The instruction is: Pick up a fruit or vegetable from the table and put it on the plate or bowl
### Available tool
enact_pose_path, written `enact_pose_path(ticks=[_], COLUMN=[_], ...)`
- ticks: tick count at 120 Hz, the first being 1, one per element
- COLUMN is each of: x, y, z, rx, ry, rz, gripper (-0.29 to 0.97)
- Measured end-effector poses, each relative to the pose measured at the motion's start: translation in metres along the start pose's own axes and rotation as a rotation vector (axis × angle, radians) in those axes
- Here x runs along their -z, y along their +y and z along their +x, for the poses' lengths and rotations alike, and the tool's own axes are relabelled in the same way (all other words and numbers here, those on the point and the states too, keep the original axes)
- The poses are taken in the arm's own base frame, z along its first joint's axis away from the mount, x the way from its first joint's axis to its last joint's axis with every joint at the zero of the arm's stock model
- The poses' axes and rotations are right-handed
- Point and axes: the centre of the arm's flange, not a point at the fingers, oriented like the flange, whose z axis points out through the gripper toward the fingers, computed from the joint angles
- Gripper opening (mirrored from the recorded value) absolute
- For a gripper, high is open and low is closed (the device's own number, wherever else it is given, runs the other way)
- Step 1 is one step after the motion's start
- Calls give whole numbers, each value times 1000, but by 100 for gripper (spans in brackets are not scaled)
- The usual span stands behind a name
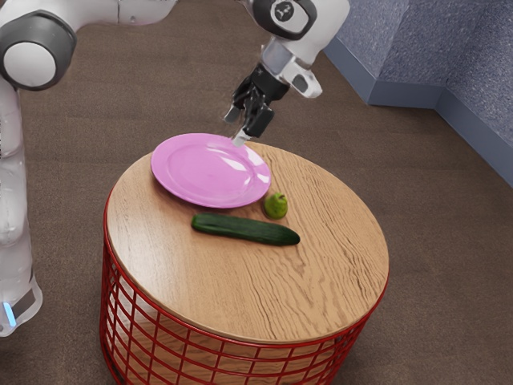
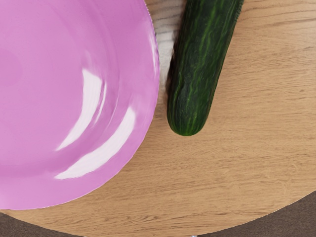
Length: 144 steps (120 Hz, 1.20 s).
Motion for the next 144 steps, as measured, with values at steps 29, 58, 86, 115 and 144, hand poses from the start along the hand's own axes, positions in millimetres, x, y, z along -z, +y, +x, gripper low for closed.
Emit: enact_pose_path(ticks=[29,58,86,115,144], x=[28,23,0,-60,-68], y=[-1,22,39,57,59], z=[48,83,118,151,152], rx=[-5,-11,-82,-164,-200], ry=[355,421,397,344,379], rz=[80,113,123,106,92], gripper=[68,68,68,68,68])
